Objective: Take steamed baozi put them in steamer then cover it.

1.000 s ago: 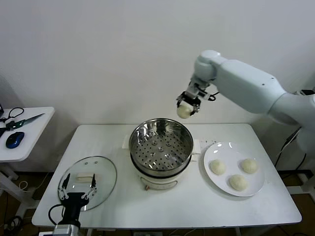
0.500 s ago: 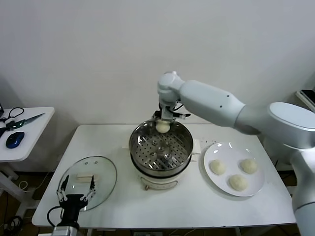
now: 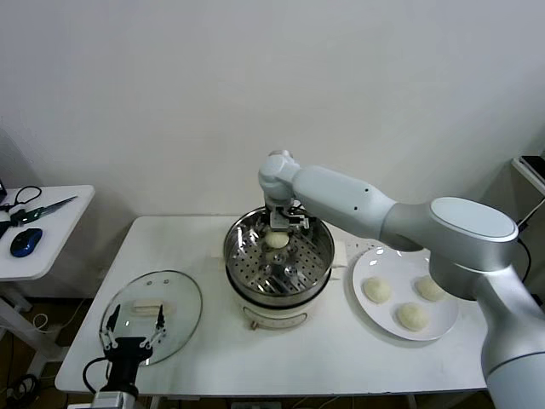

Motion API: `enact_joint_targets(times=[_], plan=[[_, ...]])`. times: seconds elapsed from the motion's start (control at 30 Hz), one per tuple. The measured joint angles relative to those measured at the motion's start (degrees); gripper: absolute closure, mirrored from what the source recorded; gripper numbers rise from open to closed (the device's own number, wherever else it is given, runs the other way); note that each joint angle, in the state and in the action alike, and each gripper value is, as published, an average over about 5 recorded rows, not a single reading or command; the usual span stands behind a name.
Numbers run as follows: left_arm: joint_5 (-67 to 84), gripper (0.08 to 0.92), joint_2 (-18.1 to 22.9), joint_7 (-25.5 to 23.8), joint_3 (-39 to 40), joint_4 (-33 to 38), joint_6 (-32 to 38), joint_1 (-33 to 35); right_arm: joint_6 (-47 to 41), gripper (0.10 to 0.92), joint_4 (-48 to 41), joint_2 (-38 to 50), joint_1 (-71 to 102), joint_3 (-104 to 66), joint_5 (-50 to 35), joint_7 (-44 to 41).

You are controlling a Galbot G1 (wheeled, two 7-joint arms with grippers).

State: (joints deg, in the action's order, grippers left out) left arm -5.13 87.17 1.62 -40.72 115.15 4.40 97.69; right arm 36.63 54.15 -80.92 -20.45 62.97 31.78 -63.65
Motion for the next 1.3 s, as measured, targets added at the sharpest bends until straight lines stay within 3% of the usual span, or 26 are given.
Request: enact_joint_targets(times=[0.3,0.53,1.0,1.3], plan=[[-0.3,0.177,0.0,0.1,0.1,0.1,0.0,0.4,-0.5,0.203,3.1,2.7,-2.3,-1.0,-3.3,-1.8],[-0.5,0.177,0.0,0.1,0.2,0.8,-0.2,0.4,-3.8,0.203,9.2,10.3,-7.9,1.0,-10.6,-1.8],[-0.8,0.177,-0.4,0.1,0.4,1.4,-0.4,0.5,-30.9,0.203,17.3,31.5,-16.7,13.7,-40.4,2.3],[-1.0,0.177,-0.2,0.2,0.2,1.5,-0.4,1.1,-41.0,0.203,17.1,39.5,-9.5,13.4,-47.7,2.5]])
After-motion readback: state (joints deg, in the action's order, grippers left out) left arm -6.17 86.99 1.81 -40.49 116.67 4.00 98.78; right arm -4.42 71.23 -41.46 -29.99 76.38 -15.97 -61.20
